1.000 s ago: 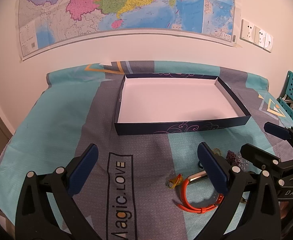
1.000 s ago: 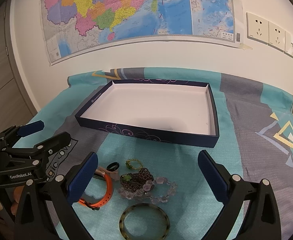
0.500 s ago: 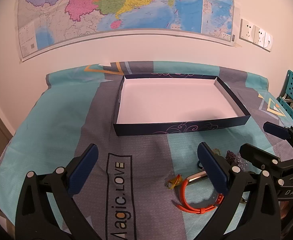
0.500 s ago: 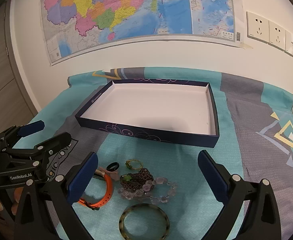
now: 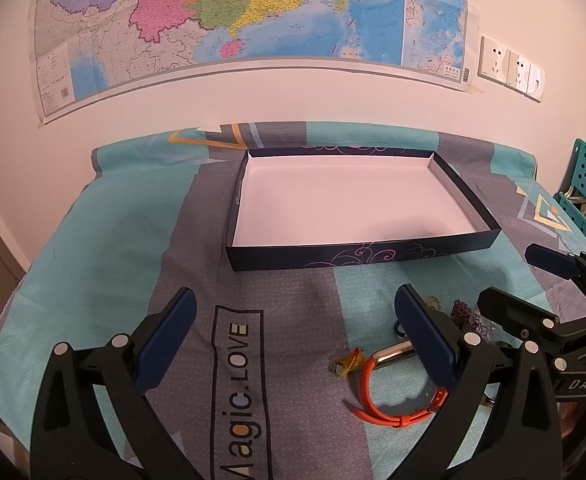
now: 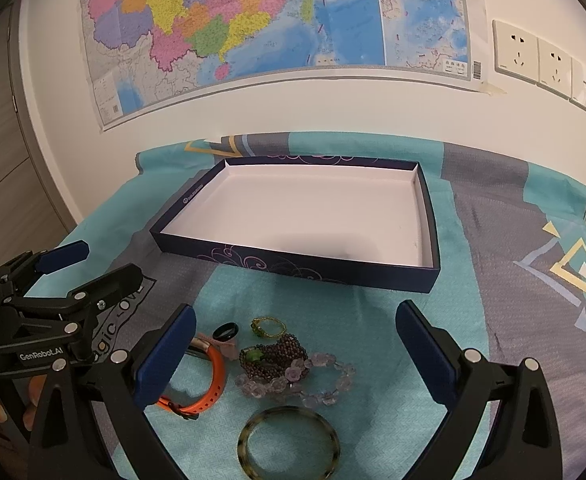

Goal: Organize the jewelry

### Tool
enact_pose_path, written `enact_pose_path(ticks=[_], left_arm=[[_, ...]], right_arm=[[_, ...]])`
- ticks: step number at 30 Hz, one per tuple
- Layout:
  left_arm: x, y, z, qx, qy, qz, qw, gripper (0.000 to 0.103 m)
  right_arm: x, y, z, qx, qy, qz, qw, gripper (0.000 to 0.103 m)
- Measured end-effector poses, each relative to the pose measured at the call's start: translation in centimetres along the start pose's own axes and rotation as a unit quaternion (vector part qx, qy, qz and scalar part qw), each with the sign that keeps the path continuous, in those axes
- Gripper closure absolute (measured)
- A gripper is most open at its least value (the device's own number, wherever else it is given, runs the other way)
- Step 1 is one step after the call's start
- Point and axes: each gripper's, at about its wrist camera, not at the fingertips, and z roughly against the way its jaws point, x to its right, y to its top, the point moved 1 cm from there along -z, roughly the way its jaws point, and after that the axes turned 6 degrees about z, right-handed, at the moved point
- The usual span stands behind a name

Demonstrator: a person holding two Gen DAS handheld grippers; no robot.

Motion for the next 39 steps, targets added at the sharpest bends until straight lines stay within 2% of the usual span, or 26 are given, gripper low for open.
enact_pose_path(ticks=[39], left_arm=[[0.44, -0.85, -0.80, -0.012, -0.008, -0.004, 0.9999, 0.006]], right_arm=[[-0.12, -0.23, -0.02, -0.001, 0.002, -0.002, 1.000, 0.006]])
